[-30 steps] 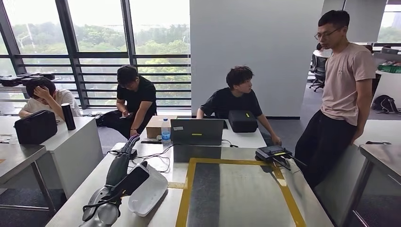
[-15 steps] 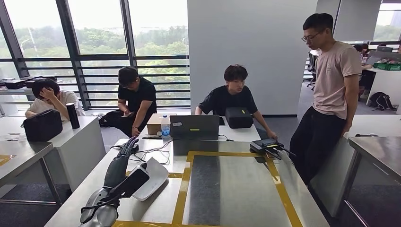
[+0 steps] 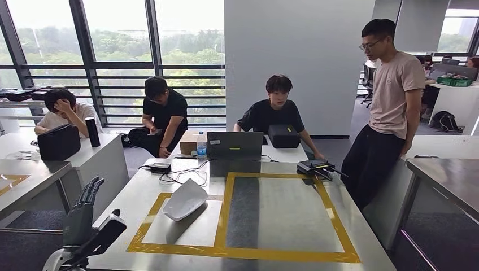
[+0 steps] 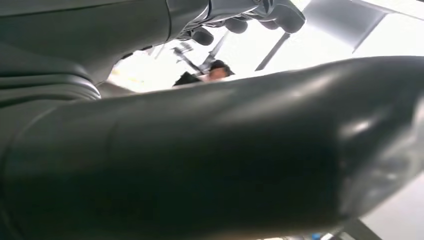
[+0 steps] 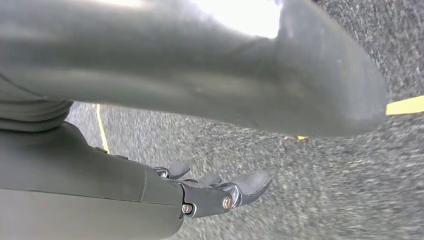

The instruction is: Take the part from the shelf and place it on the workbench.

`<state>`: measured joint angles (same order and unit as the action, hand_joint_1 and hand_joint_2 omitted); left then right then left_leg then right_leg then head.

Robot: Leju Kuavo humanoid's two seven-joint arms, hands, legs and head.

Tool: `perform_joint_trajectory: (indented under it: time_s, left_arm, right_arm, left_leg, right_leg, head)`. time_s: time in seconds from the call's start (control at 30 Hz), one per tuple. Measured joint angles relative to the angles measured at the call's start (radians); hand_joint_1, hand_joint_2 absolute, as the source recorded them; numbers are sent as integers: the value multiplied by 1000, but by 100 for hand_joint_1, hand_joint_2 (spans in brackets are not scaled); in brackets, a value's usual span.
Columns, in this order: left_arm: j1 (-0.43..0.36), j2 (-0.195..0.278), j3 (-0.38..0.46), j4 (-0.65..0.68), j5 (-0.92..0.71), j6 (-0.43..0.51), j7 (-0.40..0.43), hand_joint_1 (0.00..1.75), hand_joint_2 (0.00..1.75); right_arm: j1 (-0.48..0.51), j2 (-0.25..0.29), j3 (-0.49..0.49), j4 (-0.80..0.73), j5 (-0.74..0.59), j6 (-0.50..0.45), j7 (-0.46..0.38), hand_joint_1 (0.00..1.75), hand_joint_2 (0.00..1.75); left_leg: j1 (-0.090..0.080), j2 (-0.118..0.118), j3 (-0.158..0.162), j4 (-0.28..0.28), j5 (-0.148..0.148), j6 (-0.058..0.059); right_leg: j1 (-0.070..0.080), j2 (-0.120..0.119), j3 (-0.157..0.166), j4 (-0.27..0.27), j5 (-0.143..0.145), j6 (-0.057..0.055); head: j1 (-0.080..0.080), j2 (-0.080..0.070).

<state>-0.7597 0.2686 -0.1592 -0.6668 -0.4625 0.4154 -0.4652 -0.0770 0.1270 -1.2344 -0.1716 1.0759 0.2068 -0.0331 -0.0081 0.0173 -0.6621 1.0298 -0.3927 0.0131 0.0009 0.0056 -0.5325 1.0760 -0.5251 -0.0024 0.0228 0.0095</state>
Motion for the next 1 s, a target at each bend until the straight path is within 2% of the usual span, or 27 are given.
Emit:
perform_joint_trajectory:
  time_s: [0.03,0.07,0.13,0.17,0.2,0.27,0.3,0.33,0.37,0.4,0.43,0.47,0.5,0.53,0.57,0.63,0.67,0.7,0.73,0.8,0.83,0.87,0.9,0.93,0.97,1.0]
  left_arm:
    - [52,13,37,-14,41,-9,-2,0,0]
    - [104,21,77,-19,79,-19,-7,0,0]
    - [209,26,161,0,137,-40,-28,0,0]
    - [257,25,199,25,155,-47,-39,0,0]
    - [302,22,237,58,169,-51,-47,0,0]
    - [378,6,300,133,186,-54,-38,0,0]
    - [413,-5,327,169,190,-54,-26,0,0]
    - [445,-19,349,199,193,-56,-8,0,0]
    - [473,-32,367,228,196,-62,17,0,0]
    - [499,-45,385,256,199,-72,46,0,0]
    - [521,-58,400,279,202,-83,79,0,0]
    - [540,-70,415,302,209,-96,118,0,0]
    - [559,-83,430,322,215,-105,158,0,0]
    - [578,-94,445,340,220,-111,199,0,0]
    - [597,-105,460,359,225,-115,239,0,0]
    - [635,-120,482,389,228,-117,289,0,0]
    - [648,-126,491,401,229,-117,302,0,0]
    - [657,-130,497,409,229,-117,310,0,0]
    - [663,-133,503,417,227,-117,325,0,0]
    - [675,-139,513,432,223,-123,390,0,0]
    - [682,-143,520,440,222,-129,432,0,0]
    - [689,-149,526,447,222,-137,471,0,0]
    - [696,-156,531,452,223,-145,498,0,0]
    - [702,-164,535,456,222,-152,515,0,0]
    - [705,-172,536,459,221,-158,524,0,0]
    - [707,-180,538,462,219,-161,529,0,0]
  right_arm:
    - [1,0,-4,0,-5,-2,-1,0,0]
    - [2,0,-7,0,-9,-4,-3,0,0]
    - [4,0,-16,0,-14,-7,-7,0,0]
    - [5,1,-21,0,-16,-8,-8,0,0]
    - [4,1,-25,0,-18,-9,-7,0,0]
    - [5,1,-30,0,-19,-11,0,0,0]
    - [7,1,-32,0,-18,-13,3,0,0]
    - [8,1,-33,0,-17,-14,6,0,0]
    - [9,1,-35,0,-15,-14,7,0,0]
    - [10,1,-36,0,-13,-14,7,0,0]
    - [10,1,-36,0,-9,-13,7,0,0]
    - [10,0,-37,-1,-4,-12,5,0,0]
    - [11,-2,-37,-1,2,-9,2,0,0]
    - [12,-3,-37,-2,8,-6,-2,0,0]
    - [13,-6,-37,-2,14,-3,-5,0,0]
    - [16,-8,-37,-2,21,2,-10,0,0]
    - [18,-9,-37,-2,23,4,-11,0,0]
    - [21,-9,-37,-2,24,4,-11,0,0]
    - [22,-9,-37,-2,24,5,-13,0,0]
    - [20,-11,-37,-2,26,8,-22,0,0]
    - [19,-13,-37,-2,28,10,-30,0,0]
    - [18,-14,-37,-2,30,13,-37,0,0]
    - [18,-15,-37,-2,32,16,-42,0,0]
    - [18,-16,-36,-2,34,18,-47,0,0]
    - [17,-18,-36,-2,35,20,-50,0,0]
    - [15,-20,-36,-2,37,22,-52,0,0]
  left_leg:
    - [0,4,0,-2,7,-6]
    - [0,7,2,-6,15,-12]
    - [0,7,1,-14,22,-24]
    - [1,2,-6,-4,3,-30]
    - [3,-4,-18,25,-35,-37]
    - [10,-12,-48,137,-138,-49]
    - [14,-13,-59,201,-170,-54]
    - [17,-13,-60,247,-180,-58]
    - [21,-13,-48,264,-168,-61]
    - [26,-13,-20,249,-145,-64]
    - [32,-12,27,199,-125,-67]
    - [35,-12,86,126,-126,-70]
    - [35,-15,133,62,-133,-66]
    - [34,-17,165,12,-146,-60]
    - [29,-20,177,-12,-156,-52]
    - [25,-20,164,-14,-145,-30]
    - [23,-19,156,-12,-137,-18]
    - [23,-19,146,-13,-128,-8]
    - [22,-19,134,-13,-117,1]
    - [16,-19,109,-12,-96,9]
    - [12,-18,96,-11,-84,11]
    - [8,-17,82,-10,-73,13]
    - [5,-17,67,-8,-63,14]
    - [1,-17,56,-7,-53,15]
    - [-1,-17,47,-6,-45,16]
    - [-2,-18,41,-6,-36,15]
  right_leg:
    - [3,1,25,-40,-11,-6]
    - [5,2,31,-56,-13,-11]
    - [2,2,22,-65,6,-22]
    - [-1,1,15,-72,19,-29]
    - [-5,1,5,-77,33,-34]
    - [-7,1,-20,-80,57,-38]
    - [-7,0,-35,-79,68,-37]
    - [-8,0,-50,-77,78,-35]
    - [-8,-1,-65,-75,87,-32]
    - [-9,-3,-81,-72,96,-27]
    - [-9,-4,-95,-67,105,-22]
    - [-9,-5,-108,-63,113,-16]
    - [-8,-6,-115,-60,120,-9]
    - [-7,-6,-119,-58,128,-2]
    - [-8,-5,-120,-58,136,5]
    - [-13,-2,-121,-60,147,17]
    - [-16,-2,-126,-51,133,23]
    - [-17,-2,-135,-25,100,27]
    - [-17,-2,-150,22,51,29]
    - [-13,-3,-184,157,-52,28]
    - [-9,-2,-189,212,-78,24]
    - [-4,-2,-179,237,-81,19]
    - [2,-2,-148,223,-63,11]
    - [10,-2,-98,172,-36,1]
    - [18,-1,-39,96,-19,-13]
    - [24,-1,16,17,-15,-26]
  head:
    - [0,0]
    - [0,0]
    - [0,0]
    - [-1,0]
    - [-1,0]
    - [-4,0]
    - [-4,0]
    - [-5,0]
    - [-6,0]
    - [-6,0]
    - [-6,0]
    - [-8,0]
    - [-7,0]
    - [-6,0]
    - [-6,0]
    - [-4,0]
    - [-4,0]
    - [-3,0]
    - [-2,0]
    - [-1,0]
    - [-1,0]
    - [0,0]
    - [0,0]
    - [0,0]
    - [1,0]
    - [1,0]
